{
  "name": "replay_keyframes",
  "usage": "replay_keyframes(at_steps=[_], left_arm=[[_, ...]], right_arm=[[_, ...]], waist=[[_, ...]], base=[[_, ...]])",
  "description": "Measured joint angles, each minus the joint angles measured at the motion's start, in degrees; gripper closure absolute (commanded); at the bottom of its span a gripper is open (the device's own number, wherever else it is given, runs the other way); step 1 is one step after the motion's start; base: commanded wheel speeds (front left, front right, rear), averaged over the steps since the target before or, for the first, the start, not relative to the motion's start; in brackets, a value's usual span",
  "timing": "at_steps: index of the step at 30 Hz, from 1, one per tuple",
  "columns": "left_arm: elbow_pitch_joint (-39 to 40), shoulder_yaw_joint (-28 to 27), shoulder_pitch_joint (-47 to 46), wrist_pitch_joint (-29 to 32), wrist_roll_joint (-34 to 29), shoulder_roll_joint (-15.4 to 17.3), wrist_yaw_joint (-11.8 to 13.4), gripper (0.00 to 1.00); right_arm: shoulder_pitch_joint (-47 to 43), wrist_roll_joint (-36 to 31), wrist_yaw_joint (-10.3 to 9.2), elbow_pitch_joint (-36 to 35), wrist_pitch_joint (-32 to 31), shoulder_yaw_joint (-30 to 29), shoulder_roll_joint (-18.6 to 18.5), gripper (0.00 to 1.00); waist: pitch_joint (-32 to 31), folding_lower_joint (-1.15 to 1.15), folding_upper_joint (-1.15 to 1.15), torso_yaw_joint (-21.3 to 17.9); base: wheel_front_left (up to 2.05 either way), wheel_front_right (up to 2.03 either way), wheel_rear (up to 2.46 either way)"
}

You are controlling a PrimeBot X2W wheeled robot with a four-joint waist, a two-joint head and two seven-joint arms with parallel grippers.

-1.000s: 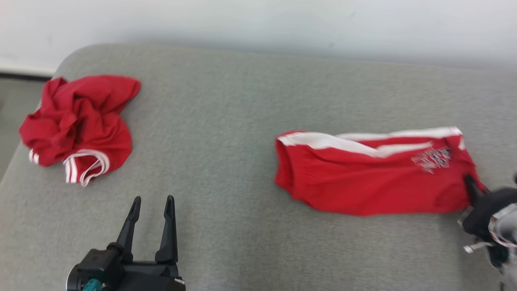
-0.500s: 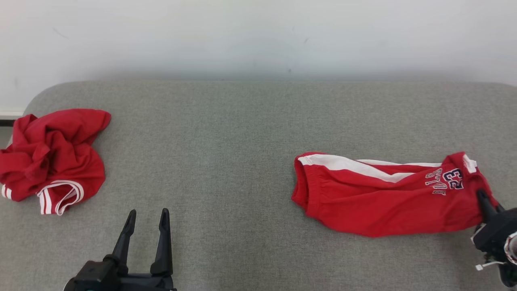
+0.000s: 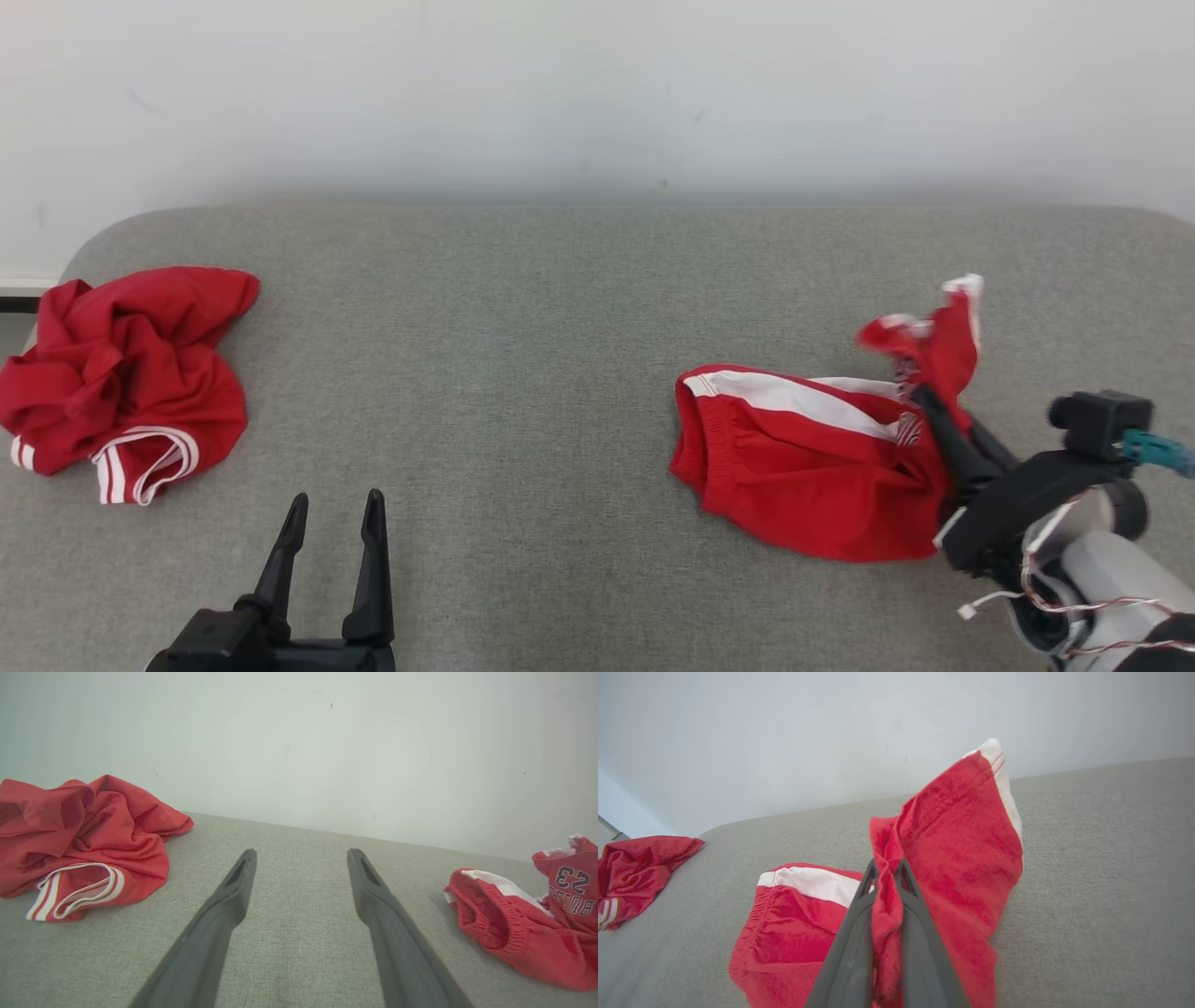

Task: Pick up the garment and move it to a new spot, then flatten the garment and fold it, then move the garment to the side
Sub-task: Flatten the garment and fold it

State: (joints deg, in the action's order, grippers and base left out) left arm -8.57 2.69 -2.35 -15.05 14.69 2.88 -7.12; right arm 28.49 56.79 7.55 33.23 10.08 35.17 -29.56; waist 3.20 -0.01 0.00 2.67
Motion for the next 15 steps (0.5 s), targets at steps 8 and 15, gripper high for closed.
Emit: replay_keyframes(at_steps=[8, 15], left_arm=[[0.1, 0.8, -0.5, 0.0, 0.3, 0.0, 0.0, 0.00], [-0.2, 1.5, -1.4, 0.0, 1.5, 0.0, 0.0, 0.00]], right_arm=[[-1.8, -4.4, 0.00, -6.9, -2.3, 0.3, 5.3, 1.00], [-3.3, -7.6, 0.00, -8.2, -3.4, -2.9, 10.2, 1.00]], waist=[[0.4, 0.00, 0.00, 2.3], [1.6, 0.01, 0.00, 4.6]], base=[[0.00, 0.00, 0.00], [0.00, 0.00, 0.00]])
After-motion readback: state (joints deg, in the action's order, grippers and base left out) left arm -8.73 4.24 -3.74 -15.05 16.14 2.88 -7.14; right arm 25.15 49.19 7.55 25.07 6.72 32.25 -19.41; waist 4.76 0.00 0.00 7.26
